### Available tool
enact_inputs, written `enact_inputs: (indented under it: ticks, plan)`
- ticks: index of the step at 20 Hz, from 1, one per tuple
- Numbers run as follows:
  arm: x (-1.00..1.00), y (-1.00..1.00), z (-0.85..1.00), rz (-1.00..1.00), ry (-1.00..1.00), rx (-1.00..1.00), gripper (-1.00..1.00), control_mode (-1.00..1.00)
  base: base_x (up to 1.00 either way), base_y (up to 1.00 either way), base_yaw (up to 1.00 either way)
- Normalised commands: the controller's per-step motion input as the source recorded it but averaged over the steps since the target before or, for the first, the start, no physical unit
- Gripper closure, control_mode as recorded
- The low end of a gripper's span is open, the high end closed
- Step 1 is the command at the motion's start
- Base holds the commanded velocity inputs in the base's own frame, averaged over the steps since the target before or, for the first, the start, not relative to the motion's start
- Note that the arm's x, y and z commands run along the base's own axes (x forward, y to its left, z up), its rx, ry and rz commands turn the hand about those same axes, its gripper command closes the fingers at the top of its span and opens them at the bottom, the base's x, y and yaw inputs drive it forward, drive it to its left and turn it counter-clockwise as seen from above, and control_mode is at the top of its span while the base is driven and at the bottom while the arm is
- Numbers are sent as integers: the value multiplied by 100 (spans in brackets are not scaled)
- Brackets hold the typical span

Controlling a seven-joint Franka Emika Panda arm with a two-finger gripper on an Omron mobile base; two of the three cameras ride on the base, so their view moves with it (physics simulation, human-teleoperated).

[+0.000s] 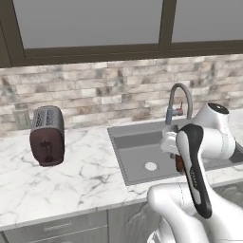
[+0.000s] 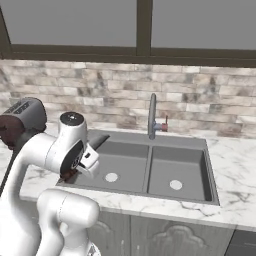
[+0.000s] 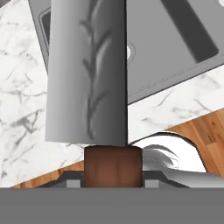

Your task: Move the cutting board and knife to the sink. Then move spray from the cabinet to the counter.

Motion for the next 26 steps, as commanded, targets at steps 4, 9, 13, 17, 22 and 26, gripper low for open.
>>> enact_inputs:
  ticks: [4, 9, 13, 17, 22, 26]
  plan:
    - [48, 0, -8, 0, 9, 0, 100, -100, 0, 0, 0]
    - [52, 3, -21, 0, 1, 0, 100, -100, 0, 0, 0]
    - [57, 3, -42, -2, 16, 0, 100, -100, 0, 0, 0]
    - [39, -2, -18, -13, 11, 2, 100, -100, 0, 0, 0]
    - [23, -2, -37, -22, 4, 0, 100, -100, 0, 0, 0]
    - [13, 0, -44, -19, 14, 0, 100, -100, 0, 0, 0]
